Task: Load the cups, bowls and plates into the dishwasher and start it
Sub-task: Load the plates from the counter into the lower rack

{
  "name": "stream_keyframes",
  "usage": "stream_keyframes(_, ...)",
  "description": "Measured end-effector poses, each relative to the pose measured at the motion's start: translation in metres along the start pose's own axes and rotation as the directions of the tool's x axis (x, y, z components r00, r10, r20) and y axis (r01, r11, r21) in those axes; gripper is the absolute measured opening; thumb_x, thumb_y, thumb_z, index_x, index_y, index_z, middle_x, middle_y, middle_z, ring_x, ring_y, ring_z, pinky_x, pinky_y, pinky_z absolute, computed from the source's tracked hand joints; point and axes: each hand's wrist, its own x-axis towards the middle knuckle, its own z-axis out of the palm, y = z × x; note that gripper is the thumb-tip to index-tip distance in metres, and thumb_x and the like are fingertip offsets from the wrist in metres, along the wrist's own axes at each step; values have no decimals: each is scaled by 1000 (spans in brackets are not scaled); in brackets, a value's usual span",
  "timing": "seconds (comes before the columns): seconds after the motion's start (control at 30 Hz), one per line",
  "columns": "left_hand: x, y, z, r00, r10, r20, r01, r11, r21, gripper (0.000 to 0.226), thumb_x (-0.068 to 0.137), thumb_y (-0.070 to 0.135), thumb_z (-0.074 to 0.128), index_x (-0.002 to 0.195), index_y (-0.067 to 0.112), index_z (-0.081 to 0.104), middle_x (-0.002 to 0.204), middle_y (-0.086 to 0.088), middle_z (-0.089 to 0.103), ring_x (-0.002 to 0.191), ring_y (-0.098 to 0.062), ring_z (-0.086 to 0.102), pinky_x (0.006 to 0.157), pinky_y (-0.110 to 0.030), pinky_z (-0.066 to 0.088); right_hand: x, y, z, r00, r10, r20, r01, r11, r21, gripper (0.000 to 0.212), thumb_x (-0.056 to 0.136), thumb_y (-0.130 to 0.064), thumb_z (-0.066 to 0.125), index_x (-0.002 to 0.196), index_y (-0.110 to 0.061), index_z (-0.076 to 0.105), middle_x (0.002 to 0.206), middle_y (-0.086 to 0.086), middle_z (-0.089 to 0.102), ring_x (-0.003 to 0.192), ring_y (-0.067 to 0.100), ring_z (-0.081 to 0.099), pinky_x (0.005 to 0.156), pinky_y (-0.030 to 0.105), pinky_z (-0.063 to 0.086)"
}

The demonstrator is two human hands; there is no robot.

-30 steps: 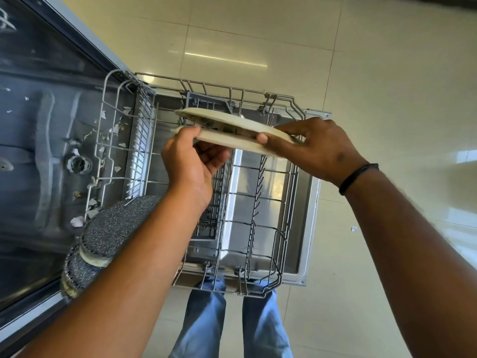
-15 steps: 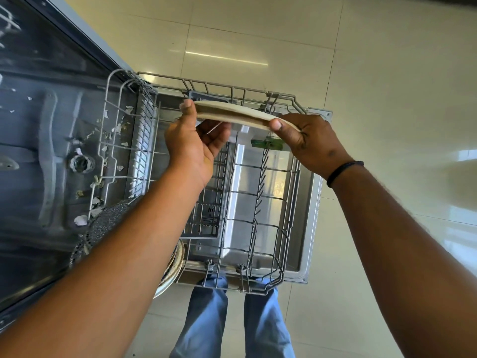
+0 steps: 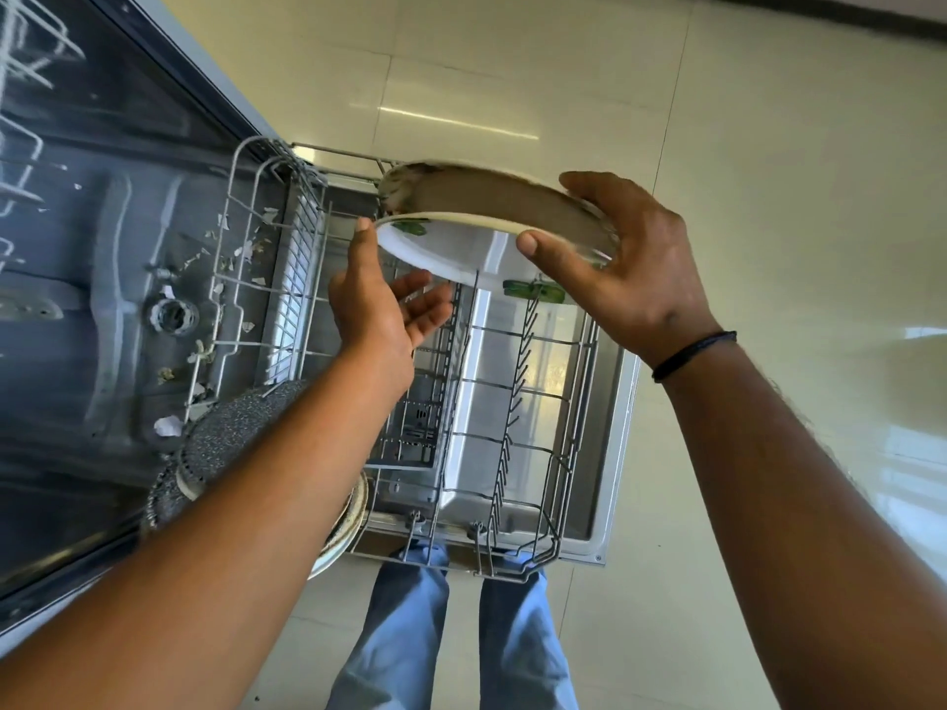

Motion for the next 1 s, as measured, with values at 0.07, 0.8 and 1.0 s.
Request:
stream_keyframes(0.07, -3, 0, -3, 1000, 4, 7, -4, 1000, 7, 64, 95, 57, 57, 139, 13, 44, 74, -8, 68, 59, -23, 69, 53, -32, 56, 4, -1, -2, 1000, -14, -10, 14, 999, -36, 78, 81, -73, 59, 138, -20, 56, 132, -1, 62, 123, 19, 56, 101, 46, 49)
stream_keyframes(0.8, -58, 2, -43, 995, 46, 83, -54, 994, 97, 21, 100, 29, 59, 112, 11, 58, 70, -3, 69, 53, -18, 64, 53, -29, 52, -41, -79, 45, 901, -298, -317, 231, 945, -232, 17, 88, -17, 69, 100, -5, 73, 107, 12, 68, 104, 35, 58, 88, 45, 47)
stream_keyframes(1.0, -151, 65, -69, 990, 54, 129, -71, 988, 134, 14, 100, 23, 58, 105, 11, 61, 73, -1, 70, 61, -12, 65, 52, -27, 53, -86, -195, 11, 971, -238, -37, 238, 971, 6, 25, 89, -21, 61, 109, -9, 71, 94, 4, 71, 84, 22, 67, 70, 42, 56)
